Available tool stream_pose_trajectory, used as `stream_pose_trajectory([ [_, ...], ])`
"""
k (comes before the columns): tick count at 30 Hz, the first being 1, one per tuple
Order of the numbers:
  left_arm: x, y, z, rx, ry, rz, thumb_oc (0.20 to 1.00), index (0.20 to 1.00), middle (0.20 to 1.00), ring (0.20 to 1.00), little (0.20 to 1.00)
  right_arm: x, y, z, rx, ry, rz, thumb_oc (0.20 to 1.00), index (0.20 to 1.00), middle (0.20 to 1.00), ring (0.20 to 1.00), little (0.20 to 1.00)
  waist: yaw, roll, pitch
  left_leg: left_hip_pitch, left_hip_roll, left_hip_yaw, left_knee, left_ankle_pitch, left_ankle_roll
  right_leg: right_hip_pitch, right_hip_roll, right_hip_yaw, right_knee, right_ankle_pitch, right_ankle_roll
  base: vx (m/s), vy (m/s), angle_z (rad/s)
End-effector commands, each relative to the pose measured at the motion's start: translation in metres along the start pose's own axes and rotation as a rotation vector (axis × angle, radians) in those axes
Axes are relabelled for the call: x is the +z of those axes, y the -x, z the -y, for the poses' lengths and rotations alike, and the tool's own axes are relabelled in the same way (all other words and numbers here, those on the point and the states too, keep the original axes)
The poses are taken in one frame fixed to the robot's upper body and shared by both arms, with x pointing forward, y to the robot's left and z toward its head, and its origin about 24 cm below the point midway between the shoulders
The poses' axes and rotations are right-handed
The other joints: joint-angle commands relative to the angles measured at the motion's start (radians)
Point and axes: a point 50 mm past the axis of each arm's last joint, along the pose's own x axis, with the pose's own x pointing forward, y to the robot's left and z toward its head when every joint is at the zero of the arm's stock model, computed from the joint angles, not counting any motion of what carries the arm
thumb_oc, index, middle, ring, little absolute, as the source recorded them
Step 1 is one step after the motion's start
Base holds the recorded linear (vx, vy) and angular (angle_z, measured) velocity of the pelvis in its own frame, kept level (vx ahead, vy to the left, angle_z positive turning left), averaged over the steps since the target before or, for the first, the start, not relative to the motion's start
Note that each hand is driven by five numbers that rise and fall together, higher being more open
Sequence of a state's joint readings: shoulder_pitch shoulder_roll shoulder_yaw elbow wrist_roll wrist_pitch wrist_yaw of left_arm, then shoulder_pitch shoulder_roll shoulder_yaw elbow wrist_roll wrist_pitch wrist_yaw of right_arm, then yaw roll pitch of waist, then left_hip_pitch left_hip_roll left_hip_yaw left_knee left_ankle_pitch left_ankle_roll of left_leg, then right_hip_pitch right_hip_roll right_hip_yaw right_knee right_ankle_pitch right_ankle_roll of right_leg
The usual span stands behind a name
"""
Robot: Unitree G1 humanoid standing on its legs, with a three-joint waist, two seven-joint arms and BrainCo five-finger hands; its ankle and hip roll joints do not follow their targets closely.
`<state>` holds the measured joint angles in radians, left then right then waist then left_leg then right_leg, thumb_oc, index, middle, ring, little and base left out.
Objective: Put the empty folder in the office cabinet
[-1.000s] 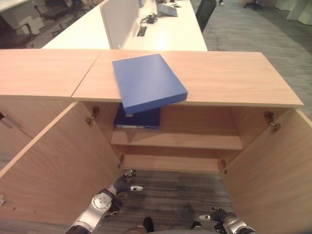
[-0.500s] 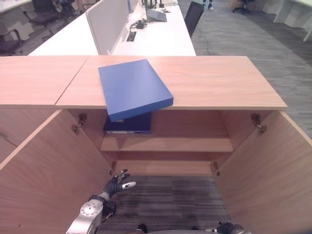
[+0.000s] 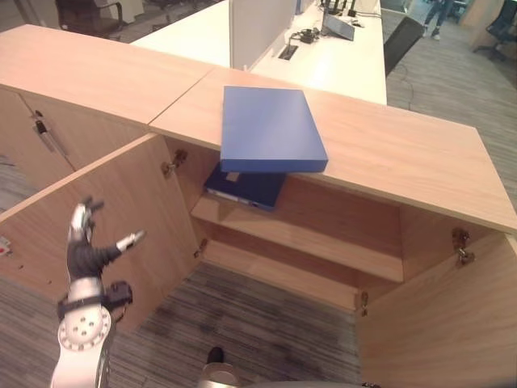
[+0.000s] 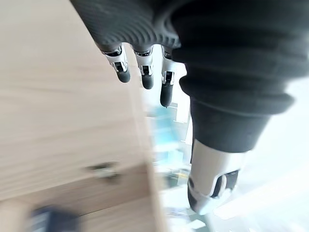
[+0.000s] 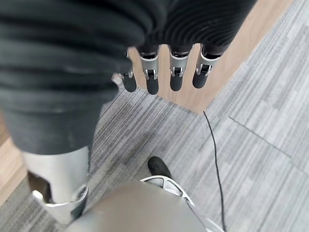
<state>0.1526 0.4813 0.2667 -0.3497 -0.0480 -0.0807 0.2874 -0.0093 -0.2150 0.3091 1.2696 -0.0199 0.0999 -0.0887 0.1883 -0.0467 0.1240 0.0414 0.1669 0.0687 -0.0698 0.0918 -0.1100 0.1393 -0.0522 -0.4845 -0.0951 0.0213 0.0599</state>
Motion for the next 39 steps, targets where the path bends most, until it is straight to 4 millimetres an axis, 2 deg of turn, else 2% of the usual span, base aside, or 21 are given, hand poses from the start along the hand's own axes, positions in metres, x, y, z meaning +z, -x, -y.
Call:
stream_pose_trajectory([
  [1, 0.024, -0.008, 0.006, -0.036, -0.175, 0.215, 1.0, 1.0, 1.0, 1.0, 1.0, 0.033, -0.001, 0.002, -0.024, 0.056, 0.074, 1.0, 1.0, 1.0, 1.0, 1.0, -0.025, -0.006, 0.009, 0.012, 0.032, -0.05, -0.017, -0.029, -0.026, 0.033, -0.01, 0.066, 0.008, -0.095, 0.009, 0.01, -0.034, -0.02],
  [4, 0.049, -0.026, 0.017, -0.072, -0.309, 0.387, 1.0, 1.0, 1.0, 1.0, 1.0, 0.036, -0.001, 0.005, -0.032, 0.118, 0.082, 1.0, 1.0, 1.0, 1.0, 1.0, -0.048, -0.002, -0.007, 0.029, 0.049, -0.034, -0.017, -0.037, -0.036, 0.045, 0.001, 0.075, 0.008, -0.104, 0.006, 0.01, -0.033, -0.07],
  [5, 0.049, -0.027, 0.018, -0.073, -0.308, 0.391, 1.0, 1.0, 1.0, 1.0, 1.0, 0.036, -0.001, 0.005, -0.032, 0.115, 0.083, 1.0, 1.0, 1.0, 1.0, 1.0, -0.047, -0.003, -0.006, 0.024, 0.046, -0.035, -0.017, -0.029, -0.034, 0.04, -0.002, 0.073, 0.008, -0.098, 0.007, 0.0, -0.022, -0.09],
  [10, 0.08, -0.047, 0.04, -0.124, -0.367, 0.581, 1.0, 1.0, 1.0, 1.0, 1.0, 0.033, -0.001, 0.01, -0.04, 0.169, 0.081, 1.0, 1.0, 1.0, 1.0, 1.0, -0.085, 0.001, -0.028, 0.045, 0.06, -0.014, -0.017, -0.036, -0.04, 0.051, 0.009, 0.09, 0.008, -0.105, 0.003, 0.02, -0.013, -0.11],
  [11, 0.081, -0.047, 0.041, -0.124, -0.366, 0.582, 1.0, 1.0, 1.0, 1.0, 1.0, 0.034, -0.001, 0.01, -0.04, 0.168, 0.081, 1.0, 1.0, 1.0, 1.0, 1.0, -0.085, 0.001, -0.028, 0.043, 0.06, -0.015, -0.017, -0.035, -0.04, 0.05, 0.009, 0.09, 0.008, -0.104, 0.003, 0.01, -0.005, -0.16],
  [13, 0.095, -0.053, 0.053, -0.159, -0.402, 0.667, 1.0, 1.0, 1.0, 1.0, 1.0, 0.032, -0.001, 0.011, -0.041, 0.18, 0.084, 1.0, 1.0, 1.0, 1.0, 1.0, -0.11, 0.005, -0.043, 0.053, 0.068, -0.003, -0.017, -0.038, -0.044, 0.051, 0.014, 0.104, 0.008, -0.107, 0.003, 0.03, -0.024, -0.19],
  [16, 0.101, -0.055, 0.066, -0.201, -0.377, 0.691, 1.0, 1.0, 1.0, 1.0, 1.0, 0.029, -0.002, 0.01, -0.035, 0.199, 0.068, 1.0, 1.0, 1.0, 1.0, 1.0, -0.124, 0.004, -0.051, 0.059, 0.079, 0.005, -0.017, -0.036, -0.049, 0.05, 0.026, 0.116, 0.008, -0.108, -0.002, 0.01, -0.056, -0.19],
  [18, 0.099, -0.058, 0.079, -0.23, -0.357, 0.672, 1.0, 1.0, 1.0, 1.0, 1.0, 0.026, -0.002, 0.01, -0.031, 0.217, 0.061, 1.0, 1.0, 1.0, 1.0, 1.0, -0.136, 0.002, -0.053, 0.063, 0.093, 0.01, -0.017, -0.029, -0.054, 0.053, 0.037, 0.124, 0.008, -0.112, -0.01, 0.01, -0.088, -0.15],
  [24, 0.098, -0.07, 0.101, -0.25, -0.428, 0.669, 1.0, 1.0, 1.0, 1.0, 1.0, 0.029, -0.002, 0.015, -0.052, 0.247, 0.071, 1.0, 1.0, 1.0, 1.0, 1.0, -0.144, -0.003, -0.049, 0.066, 0.121, 0.03, -0.011, -0.017, -0.064, 0.046, 0.06, 0.143, 0.008, -0.113, -0.019, -0.01, -0.083, -0.1],
  [31, 0.083, -0.09, 0.12, -0.241, -0.62, 0.616, 1.0, 1.0, 1.0, 1.0, 1.0, 0.032, -0.002, 0.025, -0.082, 0.249, 0.076, 1.0, 1.0, 1.0, 1.0, 1.0, -0.162, -0.006, -0.028, 0.028, 0.136, 0.062, 0.042, 0.003, -0.071, 0.045, 0.058, 0.136, 0.008, -0.11, -0.027, -0.03, -0.038, -0.05],
  [39, 0.042, -0.107, 0.125, -0.222, -0.88, 0.458, 1.0, 1.0, 1.0, 1.0, 1.0, 0.026, -0.002, 0.031, -0.103, 0.248, 0.052, 1.0, 1.0, 1.0, 1.0, 1.0, -0.178, 0.009, -0.032, 0.03, 0.146, 0.094, 0.069, -0.005, -0.073, 0.06, 0.056, 0.128, 0.008, -0.116, -0.033, 0.0, -0.006, 0.04],
])
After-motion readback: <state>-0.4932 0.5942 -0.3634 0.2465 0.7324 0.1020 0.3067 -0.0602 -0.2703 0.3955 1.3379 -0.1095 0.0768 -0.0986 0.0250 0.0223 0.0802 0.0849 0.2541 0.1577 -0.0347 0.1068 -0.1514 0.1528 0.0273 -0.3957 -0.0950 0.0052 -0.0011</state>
